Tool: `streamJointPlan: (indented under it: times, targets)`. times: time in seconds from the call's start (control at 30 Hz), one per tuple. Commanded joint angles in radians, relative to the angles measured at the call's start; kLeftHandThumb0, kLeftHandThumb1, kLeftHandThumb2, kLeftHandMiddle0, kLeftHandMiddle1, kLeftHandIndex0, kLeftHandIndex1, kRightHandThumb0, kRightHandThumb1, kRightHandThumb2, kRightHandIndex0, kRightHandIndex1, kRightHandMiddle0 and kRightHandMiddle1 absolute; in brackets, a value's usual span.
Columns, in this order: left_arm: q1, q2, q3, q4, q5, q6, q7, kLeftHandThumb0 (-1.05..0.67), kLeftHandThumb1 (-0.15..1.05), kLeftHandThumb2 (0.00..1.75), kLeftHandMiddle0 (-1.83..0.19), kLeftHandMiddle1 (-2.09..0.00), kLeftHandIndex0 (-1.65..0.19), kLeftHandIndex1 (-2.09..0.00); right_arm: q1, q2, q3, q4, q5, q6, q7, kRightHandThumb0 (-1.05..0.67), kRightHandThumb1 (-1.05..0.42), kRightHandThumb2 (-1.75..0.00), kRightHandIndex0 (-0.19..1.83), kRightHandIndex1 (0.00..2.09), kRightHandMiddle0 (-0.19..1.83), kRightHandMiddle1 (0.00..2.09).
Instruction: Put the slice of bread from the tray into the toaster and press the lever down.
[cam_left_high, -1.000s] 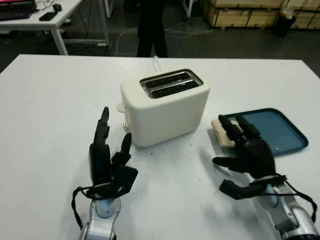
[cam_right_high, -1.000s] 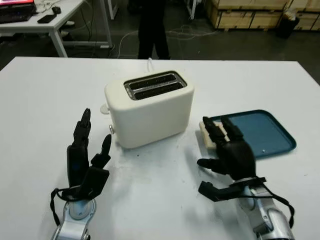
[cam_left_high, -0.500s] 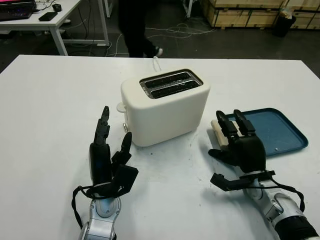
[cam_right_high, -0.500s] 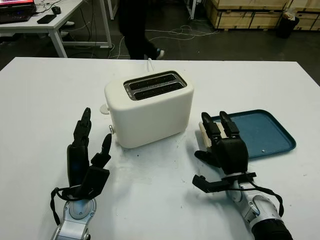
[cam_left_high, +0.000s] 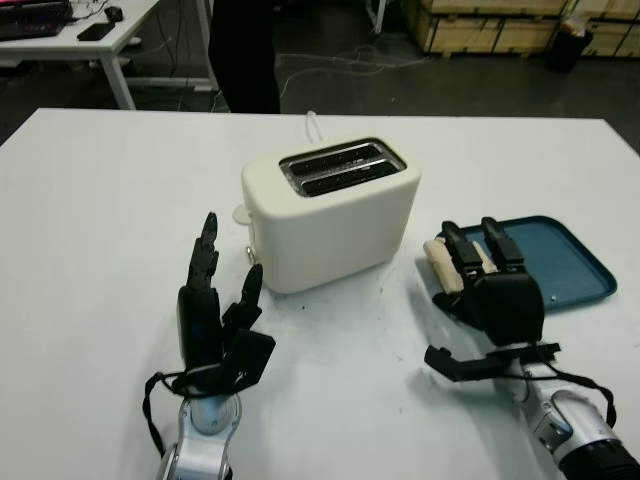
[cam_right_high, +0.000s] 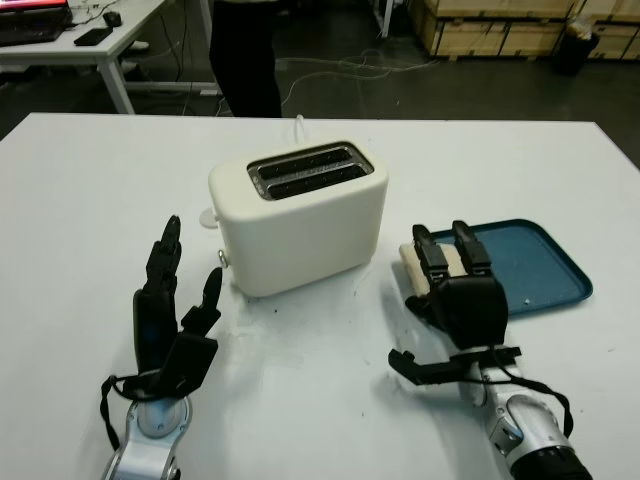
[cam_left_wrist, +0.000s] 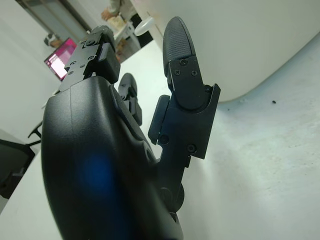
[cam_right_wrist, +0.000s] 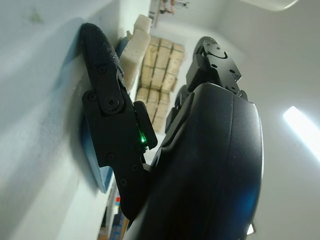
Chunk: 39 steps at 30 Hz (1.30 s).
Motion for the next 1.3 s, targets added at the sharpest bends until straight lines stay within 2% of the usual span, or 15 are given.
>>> streamJointPlan:
  times: [0.0,0.13,0.33,0.37,0.4,0.5,0.6,0.8,0.9,0.97,1.0,1.03,1.07,1.13,1.27]
  targets:
    - [0.001,-0.02,0.0,-0.009,-0.008,-0.017,-0.001,-0.56,0.92,0.57,-0.19,-0.09,-0.18,0.0,0.02,-0.015,-0.004,-0.059,-0.023,0.042,0.049,-0.63,-0.82,0.0,0.04,0.01,0.14,0.01]
    - [0.001,-0.014,-0.001,-0.01,0.003,-0.016,-0.001,-0.56,0.92,0.57,-0.19,-0.09,-0.18,0.0,0.038,-0.019,-0.004,-0.121,-0.05,0.095,0.132,-0.63,-0.82,0.0,0.02,0.0,0.14,0.01]
    - [0.0,-0.014,-0.001,-0.007,0.007,-0.023,0.005,-0.57,0.92,0.57,-0.2,-0.09,-0.18,0.0,0.025,-0.001,-0.003,-0.085,-0.026,0.107,0.166,-0.53,-0.83,-0.01,0.14,0.11,0.24,0.05]
    - [0.0,-0.014,-0.001,-0.007,0.006,-0.024,0.005,-0.57,0.92,0.57,-0.2,-0.09,-0.18,-0.01,0.024,0.003,-0.004,-0.077,-0.021,0.108,0.166,-0.51,-0.83,0.0,0.1,0.26,0.26,0.05]
    - [0.001,-0.015,-0.001,-0.009,0.002,-0.024,0.002,-0.57,0.92,0.57,-0.2,-0.09,-0.18,0.0,0.02,0.008,-0.003,-0.062,-0.021,0.11,0.158,-0.48,-0.85,0.0,0.04,0.52,0.31,0.05]
    - [0.007,-0.013,0.001,-0.018,0.0,-0.018,-0.004,-0.58,0.92,0.57,-0.2,-0.08,-0.18,0.0,0.012,0.02,0.002,-0.023,-0.028,0.114,0.129,-0.45,-0.86,0.0,0.0,0.92,0.4,0.07]
    - [0.009,-0.013,0.003,-0.019,-0.006,-0.021,-0.007,-0.58,0.92,0.57,-0.2,-0.08,-0.18,0.0,0.004,0.027,0.011,0.001,-0.049,0.132,0.104,-0.45,-0.88,-0.01,0.0,1.04,0.43,0.08]
    - [0.01,-0.011,0.005,-0.022,-0.001,-0.021,-0.009,-0.57,0.92,0.56,-0.21,-0.08,-0.19,-0.01,-0.009,0.035,0.031,0.024,-0.072,0.174,0.073,-0.45,-0.9,-0.01,0.0,1.05,0.44,0.08]
    - [0.01,-0.009,0.007,-0.021,-0.006,-0.027,-0.014,-0.56,0.92,0.56,-0.21,-0.08,-0.19,0.0,-0.011,0.038,0.037,0.027,-0.07,0.184,0.061,-0.44,-0.89,-0.01,0.0,1.12,0.45,0.08]
    - [0.01,-0.01,0.009,-0.021,-0.005,-0.025,-0.014,-0.56,0.92,0.56,-0.21,-0.08,-0.18,0.0,-0.012,0.037,0.04,0.026,-0.069,0.184,0.051,-0.42,-0.91,-0.01,0.03,1.29,0.51,0.12]
    - [0.009,-0.01,0.009,-0.021,0.0,-0.024,-0.013,-0.56,0.92,0.56,-0.21,-0.08,-0.19,0.0,-0.013,0.035,0.039,0.031,-0.062,0.172,0.034,-0.41,-0.91,-0.01,0.11,1.42,0.57,0.15]
    - [0.01,-0.011,0.009,-0.022,0.0,-0.021,-0.013,-0.56,0.92,0.56,-0.22,-0.08,-0.19,-0.01,-0.013,0.033,0.037,0.038,-0.054,0.153,0.007,-0.39,-0.92,-0.02,0.24,1.58,0.65,0.3]
    - [0.01,-0.011,0.009,-0.024,0.001,-0.019,-0.014,-0.57,0.92,0.56,-0.21,-0.08,-0.19,0.0,-0.014,0.032,0.036,0.046,-0.045,0.135,-0.018,-0.38,-0.92,-0.05,0.48,1.68,0.58,0.83]
    - [0.01,-0.015,0.009,-0.022,-0.008,-0.023,-0.015,-0.57,0.92,0.55,-0.21,-0.07,-0.19,0.0,-0.016,0.033,0.032,0.064,-0.032,0.102,-0.074,-0.37,-0.92,-0.08,0.66,1.73,0.53,1.21]
    - [0.013,-0.016,0.006,-0.029,-0.005,-0.009,-0.021,-0.56,0.92,0.56,-0.21,-0.07,-0.18,0.0,-0.018,0.034,0.029,0.083,-0.014,0.061,-0.139,-0.39,-0.92,-0.11,0.71,1.74,0.49,1.46]
